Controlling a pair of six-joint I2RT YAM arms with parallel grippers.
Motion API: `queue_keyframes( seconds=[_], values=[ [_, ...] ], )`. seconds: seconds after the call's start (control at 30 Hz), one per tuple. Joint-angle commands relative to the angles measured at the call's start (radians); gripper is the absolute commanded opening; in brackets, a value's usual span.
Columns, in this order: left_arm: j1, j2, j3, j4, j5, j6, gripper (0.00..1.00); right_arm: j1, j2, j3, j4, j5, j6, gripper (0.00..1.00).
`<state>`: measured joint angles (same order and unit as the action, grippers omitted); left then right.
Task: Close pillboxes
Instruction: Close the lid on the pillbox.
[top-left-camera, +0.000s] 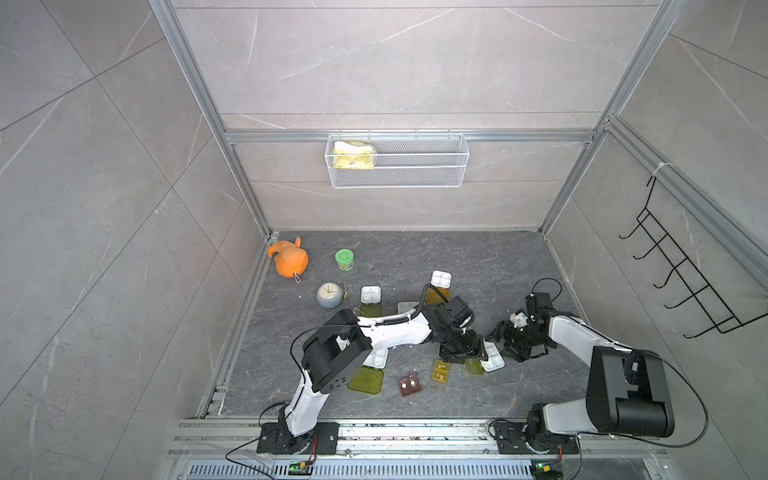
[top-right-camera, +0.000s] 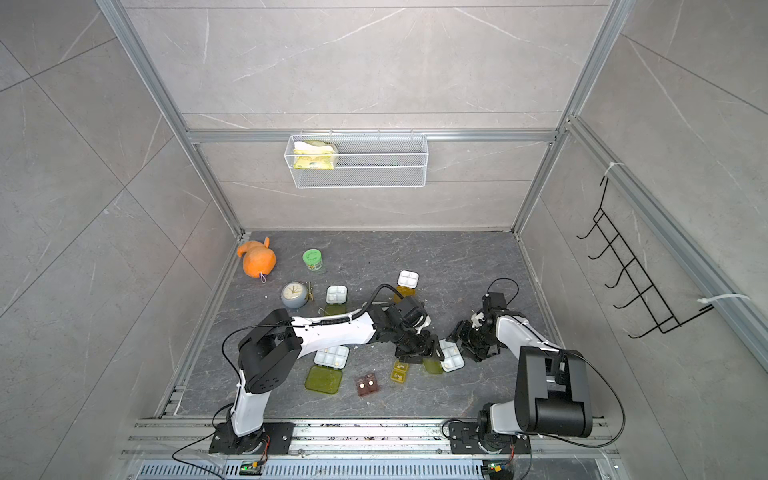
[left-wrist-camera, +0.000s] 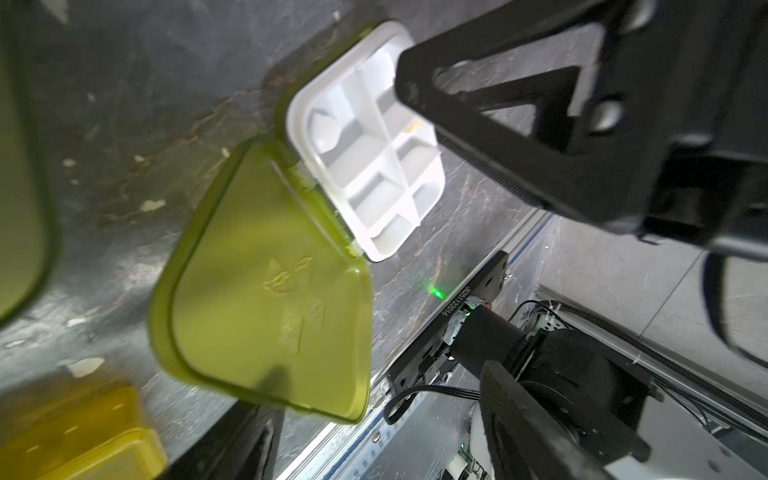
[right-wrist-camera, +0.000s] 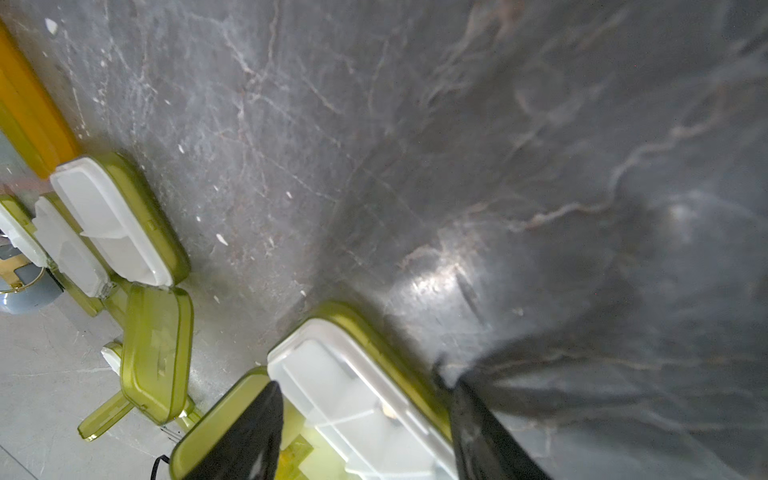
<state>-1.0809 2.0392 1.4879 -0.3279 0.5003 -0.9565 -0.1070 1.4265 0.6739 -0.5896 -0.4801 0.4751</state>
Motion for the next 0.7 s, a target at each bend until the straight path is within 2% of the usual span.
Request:
queue_keyframes(
  seconds=[0.0, 0.67],
  values=[
    [0.004, -0.025, 0.062, -0.031, 0.006, 0.031, 0.75, -0.002, -0.011, -0.018, -0.022, -0.017, 0.008, 0.65],
    [0.003, 0.084, 0.219, -0.073, 0.05, 0.048, 0.76, -0.001, -0.011, -0.014, -0.023, -0.031, 0.002, 0.65]
  ],
)
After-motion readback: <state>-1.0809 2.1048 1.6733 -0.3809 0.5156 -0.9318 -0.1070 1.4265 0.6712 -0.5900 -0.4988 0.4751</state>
